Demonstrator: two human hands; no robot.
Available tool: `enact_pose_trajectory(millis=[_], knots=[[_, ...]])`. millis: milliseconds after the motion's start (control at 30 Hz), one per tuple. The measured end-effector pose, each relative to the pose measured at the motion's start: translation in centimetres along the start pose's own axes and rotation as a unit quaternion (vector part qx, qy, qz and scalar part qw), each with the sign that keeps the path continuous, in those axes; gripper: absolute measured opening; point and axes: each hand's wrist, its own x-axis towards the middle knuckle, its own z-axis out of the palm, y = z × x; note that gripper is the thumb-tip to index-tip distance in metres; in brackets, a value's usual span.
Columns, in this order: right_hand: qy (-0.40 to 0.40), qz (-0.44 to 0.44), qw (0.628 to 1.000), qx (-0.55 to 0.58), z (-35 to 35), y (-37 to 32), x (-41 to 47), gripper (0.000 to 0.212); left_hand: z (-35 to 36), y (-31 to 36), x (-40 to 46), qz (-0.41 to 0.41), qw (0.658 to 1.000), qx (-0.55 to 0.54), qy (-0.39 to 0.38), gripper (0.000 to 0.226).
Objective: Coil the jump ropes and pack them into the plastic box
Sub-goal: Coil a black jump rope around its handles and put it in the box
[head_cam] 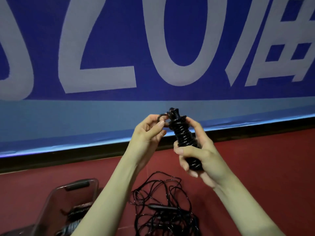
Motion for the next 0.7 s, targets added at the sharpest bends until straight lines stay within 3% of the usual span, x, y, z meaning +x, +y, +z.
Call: enact_pose_trajectory(millis=[133,233,300,433,533,700], knots=[[0.013,0.026,0.999,0.023,-1.0,1.8,-0.6,0.07,-1.0,-2.4,0.4,-0.019,1.0,0.0,0.012,0.02],[0.03,0.047,0.998,0.014,-1.9,2.7,-1.6,0.074,-1.2,-2.8,0.1,-0.019,0.995,0.101,0.008,0.008],[0.036,0.057,0.998,0.013,-2.3,3.2,-2.4,0.075,-1.3,-3.0,0.0,-0.012,0.984,0.18,0.007,0.015],[0.026,0.076,0.996,0.026,-2.3,4.3,-3.8,0.078,-2.1,-2.6,-1.0,-0.011,0.971,0.237,-0.039,0.016],[0.015,0.093,0.995,0.039,-1.7,5.7,-4.6,0.076,-3.4,-2.7,-2.5,0.053,0.941,0.32,-0.094,0.003],[0.051,0.122,0.991,0.003,-0.6,7.9,-5.2,0.084,-5.0,-3.7,-4.5,0.139,0.853,0.488,-0.123,0.014]])
